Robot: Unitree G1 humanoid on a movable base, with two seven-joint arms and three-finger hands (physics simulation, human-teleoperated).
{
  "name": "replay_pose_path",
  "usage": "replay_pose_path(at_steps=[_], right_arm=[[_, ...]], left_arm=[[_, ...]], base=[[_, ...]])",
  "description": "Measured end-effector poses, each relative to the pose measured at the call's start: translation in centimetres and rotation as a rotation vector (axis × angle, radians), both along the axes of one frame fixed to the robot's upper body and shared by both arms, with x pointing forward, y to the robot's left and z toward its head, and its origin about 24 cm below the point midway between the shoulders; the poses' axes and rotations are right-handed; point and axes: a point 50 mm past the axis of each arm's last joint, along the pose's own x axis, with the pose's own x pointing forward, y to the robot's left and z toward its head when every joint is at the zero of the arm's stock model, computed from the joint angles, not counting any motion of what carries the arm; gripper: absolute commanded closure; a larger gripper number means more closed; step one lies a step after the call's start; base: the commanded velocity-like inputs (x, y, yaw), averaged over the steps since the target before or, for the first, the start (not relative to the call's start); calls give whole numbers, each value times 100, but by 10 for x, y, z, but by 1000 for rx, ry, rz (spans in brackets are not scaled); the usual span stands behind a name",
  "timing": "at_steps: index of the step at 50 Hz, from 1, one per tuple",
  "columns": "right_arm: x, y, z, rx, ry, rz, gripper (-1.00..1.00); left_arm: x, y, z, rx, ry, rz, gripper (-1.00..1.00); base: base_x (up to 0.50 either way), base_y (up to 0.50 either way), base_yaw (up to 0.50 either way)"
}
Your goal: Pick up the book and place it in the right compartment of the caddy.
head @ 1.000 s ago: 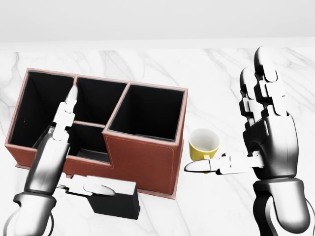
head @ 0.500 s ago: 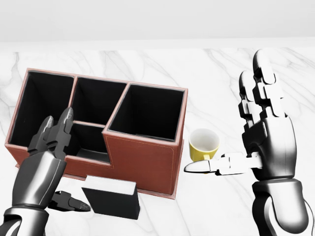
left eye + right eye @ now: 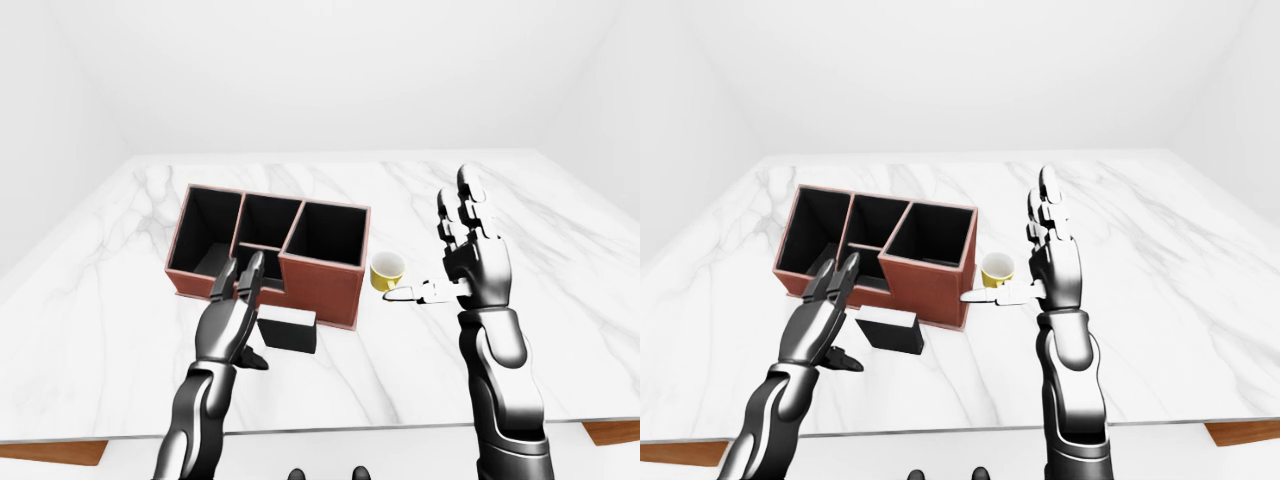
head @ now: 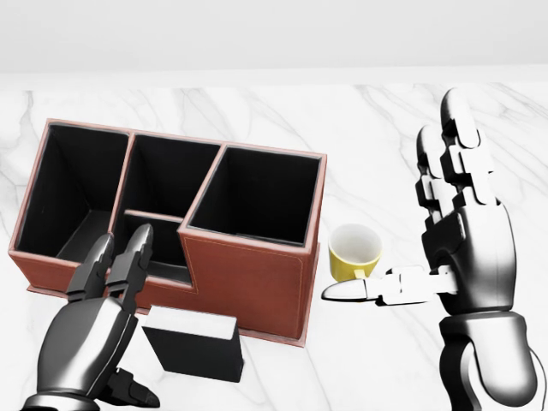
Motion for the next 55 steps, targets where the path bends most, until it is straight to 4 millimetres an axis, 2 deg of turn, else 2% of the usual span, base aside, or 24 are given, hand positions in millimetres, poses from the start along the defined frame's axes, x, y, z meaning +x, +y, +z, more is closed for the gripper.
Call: replay_pose_path(at_steps=[25, 42, 55], right_arm=[[1, -1, 0, 2, 3, -1, -100], [1, -1, -3, 4, 15, -2, -100], [1, -1, -5, 5, 25, -2, -100]], left_arm=[[4, -14, -12, 69, 47, -53, -100], [6, -14, -31, 135, 90, -54, -100], [-20, -44, -41, 195, 87, -149, -100]], base=[[0, 0, 0], [0, 0, 0], [0, 0, 0]])
